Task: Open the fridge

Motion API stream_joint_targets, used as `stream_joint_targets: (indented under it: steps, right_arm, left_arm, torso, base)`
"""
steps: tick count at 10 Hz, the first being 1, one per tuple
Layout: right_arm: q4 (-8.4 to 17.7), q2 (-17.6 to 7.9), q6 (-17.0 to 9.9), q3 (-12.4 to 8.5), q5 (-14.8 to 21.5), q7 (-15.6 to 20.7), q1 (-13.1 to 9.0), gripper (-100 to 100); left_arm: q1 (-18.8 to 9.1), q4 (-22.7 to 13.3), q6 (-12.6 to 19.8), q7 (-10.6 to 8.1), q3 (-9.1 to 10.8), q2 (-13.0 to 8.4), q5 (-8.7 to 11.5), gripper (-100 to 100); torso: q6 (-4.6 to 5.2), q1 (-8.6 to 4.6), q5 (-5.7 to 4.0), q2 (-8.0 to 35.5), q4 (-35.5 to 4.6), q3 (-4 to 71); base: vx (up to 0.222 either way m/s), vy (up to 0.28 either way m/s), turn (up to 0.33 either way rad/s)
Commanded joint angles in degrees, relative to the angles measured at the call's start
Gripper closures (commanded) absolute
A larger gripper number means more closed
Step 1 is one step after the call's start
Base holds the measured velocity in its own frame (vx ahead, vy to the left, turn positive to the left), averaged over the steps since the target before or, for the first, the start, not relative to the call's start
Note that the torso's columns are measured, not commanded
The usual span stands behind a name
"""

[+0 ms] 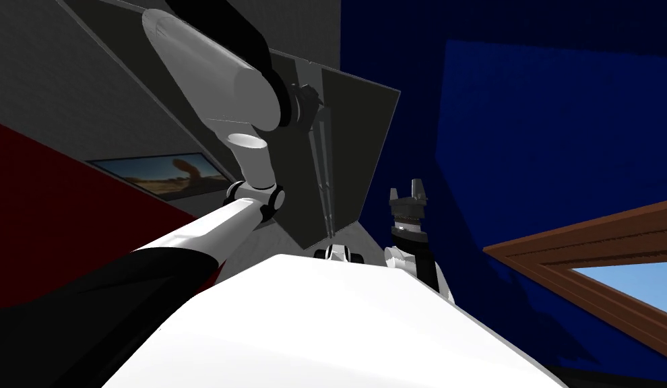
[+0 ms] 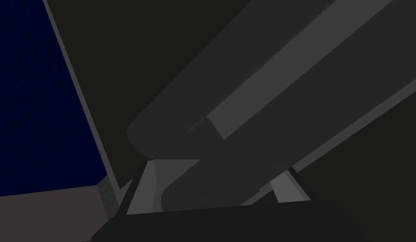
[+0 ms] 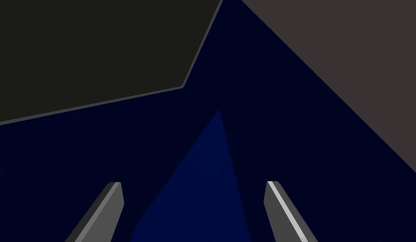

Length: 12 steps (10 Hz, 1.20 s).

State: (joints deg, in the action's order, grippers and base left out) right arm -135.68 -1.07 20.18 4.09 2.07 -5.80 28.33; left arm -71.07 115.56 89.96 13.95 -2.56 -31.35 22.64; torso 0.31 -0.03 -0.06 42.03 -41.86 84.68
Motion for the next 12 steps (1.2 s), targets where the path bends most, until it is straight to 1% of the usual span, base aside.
stream_joint_targets:
  steps: [1, 3, 6, 7, 8, 9, 12]
  right_arm:
    - [0.0, 0.0, 0.0, 0.0, 0.0, 0.0, 0.0, 0]
    - [0.0, 0.0, 0.0, 0.0, 0.0, 0.0, 0.0, 0]
    - [0.0, 0.0, 0.0, 0.0, 0.0, 0.0, 0.0, 0]
    - [0.0, 0.0, 0.0, 0.0, 0.0, 0.0, 0.0, 0]
    - [0.0, 0.0, 0.0, 0.0, 0.0, 0.0, 0.0, 0]
    - [0.0, 0.0, 0.0, 0.0, 0.0, 0.0, 0.0, 0]
    - [0.0, 0.0, 0.0, 0.0, 0.0, 0.0, 0.0, 0]
  left_arm:
    - [-0.7, 1.0, 0.2, 0.1, -0.08, 2.0, 3.4, 100]
    - [-1.2, 1.7, 0.2, 0.11, -0.07, 3.3, 5.2, 100]
    - [-2.1, 2.6, 0.1, 0.11, -0.07, 5.3, 8.0, 100]
    - [-1.9, 2.6, 0.0, 0.32, 0.24, 4.7, 7.7, 100]
    - [-2.4, 3.3, -0.3, 0.34, 0.16, 6.3, 10.0, 100]
    - [-2.7, 3.6, -0.4, 0.3, 0.17, 7.0, 11.0, 100]
    - [-3.5, 4.6, -0.8, 0.17, 0.19, 9.1, 14.1, 100]
  torso:
    - [-0.05, -0.07, 0.0, 0.3, -0.1, -0.3]
    - [-0.39, 0.13, 0.24, 0.5, -0.1, -0.5]
    - [-0.28, 0.03, 0.06, -0.1, -0.2, 0.1]
    - [-0.32, 0.05, 0.08, -0.1, -0.2, 0.2]
    - [-0.42, 0.0, 0.12, -0.3, -0.2, 0.3]
    - [-0.19, 0.16, 0.08, -0.2, -0.1, 0.2]
    - [-0.32, 0.16, 0.17, 0.1, -0.2, -0.1]
  base:
    - [-0.148, 0.208, -0.178]
    - [-0.142, 0.118, -0.085]
    - [-0.146, 0.115, -0.098]
    - [-0.077, 0.056, -0.041]
    - [-0.087, 0.137, -0.12]
    - [-0.128, 0.209, -0.179]
    - [-0.118, 0.189, -0.137]
